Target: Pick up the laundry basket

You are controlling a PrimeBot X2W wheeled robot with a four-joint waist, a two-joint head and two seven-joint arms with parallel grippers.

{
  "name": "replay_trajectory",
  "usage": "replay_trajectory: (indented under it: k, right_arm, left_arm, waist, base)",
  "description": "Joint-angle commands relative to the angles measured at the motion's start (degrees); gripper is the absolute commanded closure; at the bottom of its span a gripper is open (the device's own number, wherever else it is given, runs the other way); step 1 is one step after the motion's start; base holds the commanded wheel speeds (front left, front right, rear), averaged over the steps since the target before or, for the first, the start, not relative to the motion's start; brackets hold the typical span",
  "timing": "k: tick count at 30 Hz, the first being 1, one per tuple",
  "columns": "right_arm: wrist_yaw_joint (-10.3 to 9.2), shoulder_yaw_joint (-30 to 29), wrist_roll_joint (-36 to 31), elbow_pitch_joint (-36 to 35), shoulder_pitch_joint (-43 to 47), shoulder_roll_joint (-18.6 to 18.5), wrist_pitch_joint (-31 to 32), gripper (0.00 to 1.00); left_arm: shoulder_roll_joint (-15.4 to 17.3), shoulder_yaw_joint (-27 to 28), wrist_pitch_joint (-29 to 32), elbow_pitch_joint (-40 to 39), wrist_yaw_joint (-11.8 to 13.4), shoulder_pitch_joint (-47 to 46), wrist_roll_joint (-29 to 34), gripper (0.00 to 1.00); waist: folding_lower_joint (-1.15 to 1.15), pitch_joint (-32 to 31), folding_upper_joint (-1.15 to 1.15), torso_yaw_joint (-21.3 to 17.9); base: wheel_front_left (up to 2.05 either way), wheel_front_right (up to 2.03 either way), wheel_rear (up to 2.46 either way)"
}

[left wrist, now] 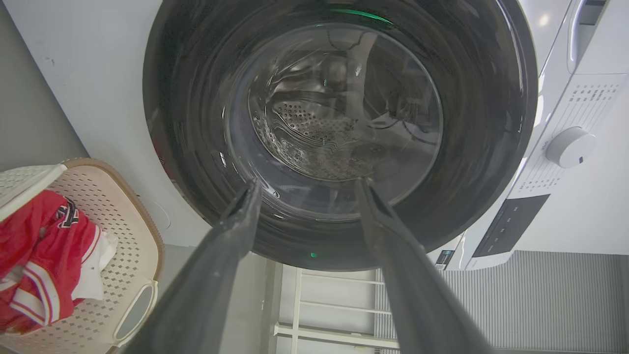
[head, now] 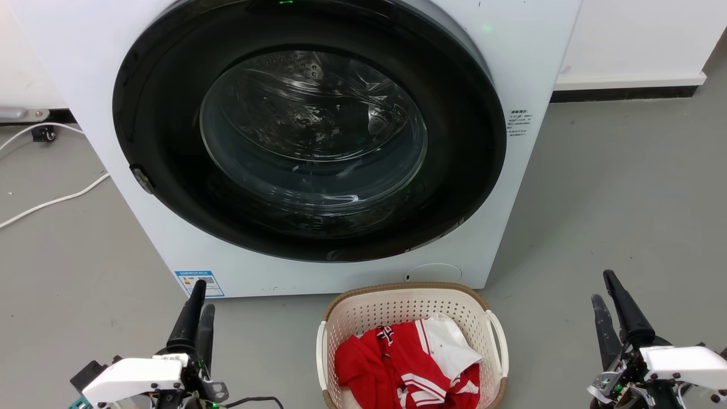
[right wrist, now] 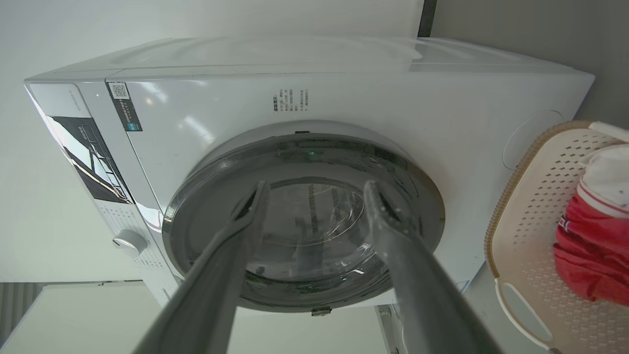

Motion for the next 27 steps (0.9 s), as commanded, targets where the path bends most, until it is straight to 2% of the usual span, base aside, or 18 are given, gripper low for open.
replay_trajectory:
  k: [1,13,14,27]
  right_arm:
    - [0.01,-0.15,-1.60,-1.33,-1.04,-0.08,-0.64,0.00]
    - [0.01,1.25,-19.95,-6.36,-0.22,-0.12,-3.87,0.00]
    - [0.01,1.96,-24.93,-7.39,0.14,-0.13,-4.59,0.00]
    - [0.01,4.18,-41.54,-10.23,1.60,-0.17,-7.56,0.00]
  left_arm:
    - [0.17,-0.07,-0.59,-1.45,-0.03,-0.94,1.57,0.00]
    - [0.22,-0.89,-3.81,-4.74,1.43,-0.76,16.46,0.00]
    - [0.24,-1.50,-4.55,-5.34,2.22,-0.45,20.62,0.00]
    - [0.29,-3.68,-7.49,-7.39,4.48,0.41,34.71,0.00]
  waist:
    - [0.00,0.02,0.00,0.01]
    - [0.00,0.14,0.00,0.03]
    - [0.00,0.14,0.00,0.05]
    - [0.00,0.23,0.00,0.22]
  base:
    - [0.00,0.00,0.00]
    - [0.00,0.00,0.00]
    - [0.00,0.00,0.00]
    - [0.00,0.00,0.00]
